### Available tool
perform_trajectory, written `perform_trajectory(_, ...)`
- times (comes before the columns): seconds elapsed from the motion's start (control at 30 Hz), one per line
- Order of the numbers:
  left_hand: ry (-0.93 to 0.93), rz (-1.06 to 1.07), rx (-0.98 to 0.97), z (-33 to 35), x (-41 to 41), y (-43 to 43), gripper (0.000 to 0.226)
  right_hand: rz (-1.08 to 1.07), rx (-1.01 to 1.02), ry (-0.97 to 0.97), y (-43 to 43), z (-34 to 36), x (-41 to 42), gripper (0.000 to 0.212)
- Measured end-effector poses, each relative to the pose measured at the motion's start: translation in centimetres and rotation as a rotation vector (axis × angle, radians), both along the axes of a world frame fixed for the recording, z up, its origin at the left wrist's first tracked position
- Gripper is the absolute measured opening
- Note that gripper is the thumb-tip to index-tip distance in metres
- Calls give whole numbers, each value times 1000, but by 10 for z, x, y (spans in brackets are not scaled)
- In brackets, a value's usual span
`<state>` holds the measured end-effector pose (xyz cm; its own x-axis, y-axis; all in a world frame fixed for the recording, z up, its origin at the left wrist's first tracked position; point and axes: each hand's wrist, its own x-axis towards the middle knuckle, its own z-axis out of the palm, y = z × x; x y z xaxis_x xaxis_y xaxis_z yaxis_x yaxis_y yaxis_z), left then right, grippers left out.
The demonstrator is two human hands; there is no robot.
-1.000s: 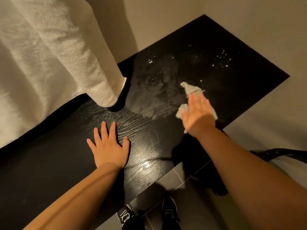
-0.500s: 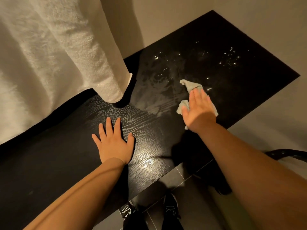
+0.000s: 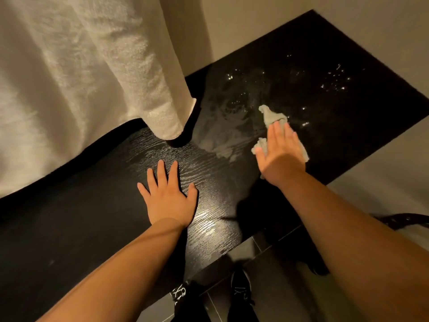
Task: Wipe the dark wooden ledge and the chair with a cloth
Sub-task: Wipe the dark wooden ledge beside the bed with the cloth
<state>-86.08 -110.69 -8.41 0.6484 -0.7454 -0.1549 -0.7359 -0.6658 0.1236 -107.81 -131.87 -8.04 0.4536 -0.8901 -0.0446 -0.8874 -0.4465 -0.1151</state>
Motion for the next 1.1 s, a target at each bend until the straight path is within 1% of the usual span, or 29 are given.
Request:
perform_trajectory(0.07,-5,-2,-3,0,0,0,78,157,-37,-49,36,3,26,77)
perform_trajectory(0.13,-4,-1,-1,1,0,0,78,331,-34,-138,67,0,40,73)
perform_trajectory(0.17,-7,-2,-2,1,0,0,78,398,-32,-168,75,-2,41,71)
perform_trajectory(0.23,-5,-4,-2,1,0,0,78,477,-37,-149,65,-5,35,67)
perform_trajectory(0.27,-3,-5,-4,1,0,0,78,467,-38,-108,51,-4,32,67)
perform_trajectory(0.33,-1,-7,-6,1,0,0,78,349,-3,-28,21,1,29,67)
perform_trajectory(0.4,3,-6,-11,0,0,0,78,228,-9,-21,1,1,29,66)
perform_trajectory(0.5,16,-8,-12,1,0,0,78,151,-44,19,12,5,50,71)
perform_trajectory(0.57,21,-11,-13,2,1,0,77,228,-10,12,41,9,68,71)
perform_trajectory(0.67,26,-11,-12,4,0,0,78,517,31,-65,81,3,72,67)
perform_trajectory(0.73,27,-13,-7,4,1,-1,78,638,18,-105,67,1,65,64)
perform_trajectory(0.8,34,-12,-12,4,1,-1,77,581,35,-38,33,3,67,64)
perform_trajectory(0.87,38,-7,-25,4,0,0,77,415,68,47,1,2,75,69)
perform_trajectory(0.93,39,-5,-19,4,0,-1,77,284,54,60,-9,-2,84,71)
perform_trajectory(0.97,41,-6,-14,4,0,-1,77,256,41,55,-2,-2,89,71)
perform_trajectory(1.0,42,-7,-11,4,1,-1,78,275,21,46,11,0,94,70)
perform_trajectory(1.1,43,-3,-17,4,1,-1,78,512,-21,23,54,7,105,66)
